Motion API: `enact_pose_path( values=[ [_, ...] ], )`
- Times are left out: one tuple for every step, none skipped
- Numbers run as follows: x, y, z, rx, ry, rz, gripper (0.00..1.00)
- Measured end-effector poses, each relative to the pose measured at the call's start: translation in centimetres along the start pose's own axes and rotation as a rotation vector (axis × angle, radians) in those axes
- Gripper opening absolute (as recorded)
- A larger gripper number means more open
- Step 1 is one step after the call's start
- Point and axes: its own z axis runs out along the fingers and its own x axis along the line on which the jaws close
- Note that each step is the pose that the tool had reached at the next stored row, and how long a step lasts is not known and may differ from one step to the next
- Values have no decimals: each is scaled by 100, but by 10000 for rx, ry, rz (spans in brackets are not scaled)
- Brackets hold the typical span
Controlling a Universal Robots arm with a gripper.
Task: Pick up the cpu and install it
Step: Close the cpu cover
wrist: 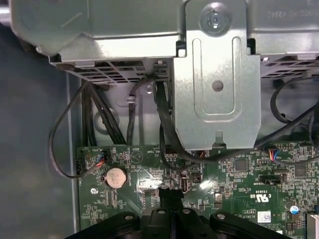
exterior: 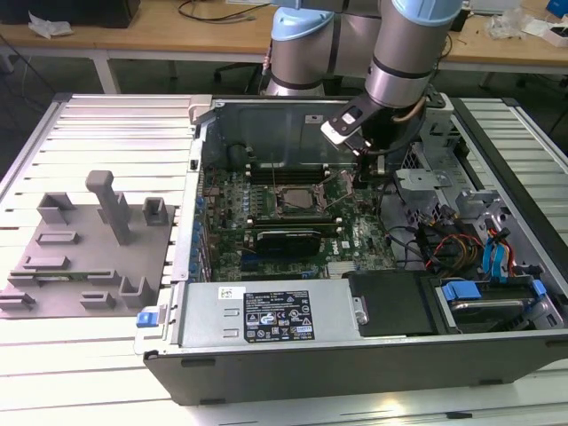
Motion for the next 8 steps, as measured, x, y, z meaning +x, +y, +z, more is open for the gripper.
enact_pose_path(
  values=[
    [0,-11,-1,-4,1,-1,11],
    [-1,-22,-1,-9,2,-1,11],
    [-1,-37,-5,-17,9,-1,11],
    [-1,-43,-12,-21,14,-1,11],
    [-1,-46,-21,-25,15,-1,11],
    [-1,-48,-39,-30,21,-3,11],
    [-1,-51,-52,-36,28,-1,11],
    [-1,-55,-60,-41,33,-2,11]
  ],
)
